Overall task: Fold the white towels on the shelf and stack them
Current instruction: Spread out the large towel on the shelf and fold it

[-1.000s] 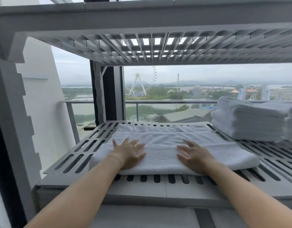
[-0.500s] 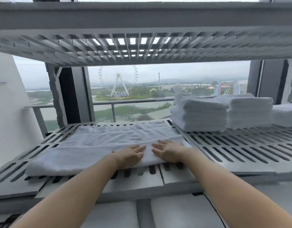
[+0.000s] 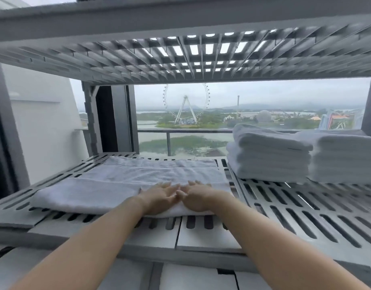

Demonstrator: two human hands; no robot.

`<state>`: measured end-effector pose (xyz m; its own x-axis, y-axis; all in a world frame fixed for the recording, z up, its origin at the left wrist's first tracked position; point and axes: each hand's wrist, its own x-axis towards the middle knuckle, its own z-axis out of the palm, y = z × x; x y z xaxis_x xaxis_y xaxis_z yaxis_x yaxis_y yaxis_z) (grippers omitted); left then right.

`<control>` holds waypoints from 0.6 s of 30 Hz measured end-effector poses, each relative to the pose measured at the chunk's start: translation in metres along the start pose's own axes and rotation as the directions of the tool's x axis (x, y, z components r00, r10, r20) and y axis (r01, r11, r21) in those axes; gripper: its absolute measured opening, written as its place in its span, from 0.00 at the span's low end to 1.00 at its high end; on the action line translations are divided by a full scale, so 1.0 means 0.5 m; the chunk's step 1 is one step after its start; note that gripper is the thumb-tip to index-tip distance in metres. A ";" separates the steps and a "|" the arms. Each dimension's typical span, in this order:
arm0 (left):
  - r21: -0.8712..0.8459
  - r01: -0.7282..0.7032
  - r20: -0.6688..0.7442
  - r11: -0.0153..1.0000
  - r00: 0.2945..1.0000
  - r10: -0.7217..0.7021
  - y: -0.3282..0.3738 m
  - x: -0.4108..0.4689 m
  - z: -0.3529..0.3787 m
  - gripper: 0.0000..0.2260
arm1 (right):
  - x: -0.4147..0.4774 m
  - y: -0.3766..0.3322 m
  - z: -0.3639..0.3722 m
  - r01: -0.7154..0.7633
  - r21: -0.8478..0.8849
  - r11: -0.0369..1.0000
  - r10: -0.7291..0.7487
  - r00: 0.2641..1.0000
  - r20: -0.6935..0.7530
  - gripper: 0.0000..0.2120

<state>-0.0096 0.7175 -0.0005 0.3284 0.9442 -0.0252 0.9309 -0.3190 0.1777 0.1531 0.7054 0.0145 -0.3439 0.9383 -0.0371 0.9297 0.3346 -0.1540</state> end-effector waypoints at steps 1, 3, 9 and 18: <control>0.005 0.028 -0.010 1.000 1.000 -0.028 -0.007 -0.007 -0.002 0.26 | 0.007 -0.010 0.003 0.027 0.030 0.999 -0.027 0.999 0.021 0.26; 0.015 0.066 -0.021 0.998 0.998 -0.065 -0.027 -0.022 -0.004 0.24 | 0.019 -0.030 0.010 0.068 0.045 0.997 -0.070 0.997 0.040 0.25; 0.074 0.201 -0.026 0.977 0.980 -0.200 -0.133 -0.058 -0.018 0.24 | 0.068 -0.099 0.021 0.126 -0.043 0.991 -0.121 0.987 0.101 0.27; 0.071 0.114 -0.036 0.991 0.993 -0.112 -0.283 -0.077 -0.043 0.24 | 0.162 -0.219 0.055 0.158 -0.004 0.987 -0.157 0.984 0.084 0.29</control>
<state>-0.1576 0.7281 -0.0036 0.2163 0.9763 -0.0097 0.9713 -0.2142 0.1036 0.0195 0.7423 0.0011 -0.4951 0.8636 -0.0954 0.8645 0.4787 -0.1536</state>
